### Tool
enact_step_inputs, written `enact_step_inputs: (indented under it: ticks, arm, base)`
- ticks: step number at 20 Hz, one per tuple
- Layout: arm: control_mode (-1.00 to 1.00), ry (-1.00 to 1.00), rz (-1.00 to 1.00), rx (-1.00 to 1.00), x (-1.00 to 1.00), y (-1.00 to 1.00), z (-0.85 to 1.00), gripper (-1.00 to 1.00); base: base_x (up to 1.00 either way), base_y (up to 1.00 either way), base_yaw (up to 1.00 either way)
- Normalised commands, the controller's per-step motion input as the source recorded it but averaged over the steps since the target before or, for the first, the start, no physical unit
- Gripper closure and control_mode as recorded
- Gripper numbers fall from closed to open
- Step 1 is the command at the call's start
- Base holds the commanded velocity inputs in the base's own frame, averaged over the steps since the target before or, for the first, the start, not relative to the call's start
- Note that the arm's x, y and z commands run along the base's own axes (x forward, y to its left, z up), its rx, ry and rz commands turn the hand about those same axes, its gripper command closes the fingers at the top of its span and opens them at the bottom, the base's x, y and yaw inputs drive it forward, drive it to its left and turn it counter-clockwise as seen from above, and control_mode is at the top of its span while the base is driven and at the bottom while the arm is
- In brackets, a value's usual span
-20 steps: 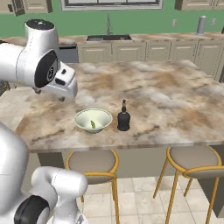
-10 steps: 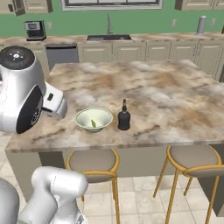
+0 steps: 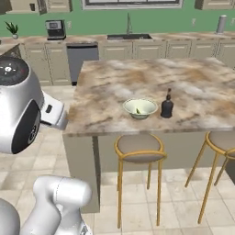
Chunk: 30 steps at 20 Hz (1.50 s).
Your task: There is a bowl on the dining counter. Grab a lemon wedge from the fridge and place it in the bowl. Then get the liquor bottle and glass cup from the cabinet and place them next to the bowl.
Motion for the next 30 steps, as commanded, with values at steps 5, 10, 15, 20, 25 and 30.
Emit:
enact_step_inputs:
  ticks: [5,10,15,20,25,30]
  arm:
    - [1.00,0.00,0.00,0.00,0.00,0.00,0.00,-1.00]
    - [1.00,0.00,0.00,0.00,0.00,0.00,0.00,-1.00]
    - [1.00,0.00,0.00,0.00,0.00,0.00,0.00,-1.00]
    - [1.00,0.00,0.00,0.00,0.00,0.00,0.00,-1.00]
    - [1.00,0.00,0.00,0.00,0.00,0.00,0.00,-1.00]
    - [1.00,0.00,0.00,0.00,0.00,0.00,0.00,-1.00]
  base:
    - [-0.01,1.00,0.00]
    - [0.42,1.00,0.00]
    - [0.81,1.00,0.00]
    - [1.00,1.00,0.00]
    - [1.00,0.90,-0.01]
    - [1.00,0.66,0.00]
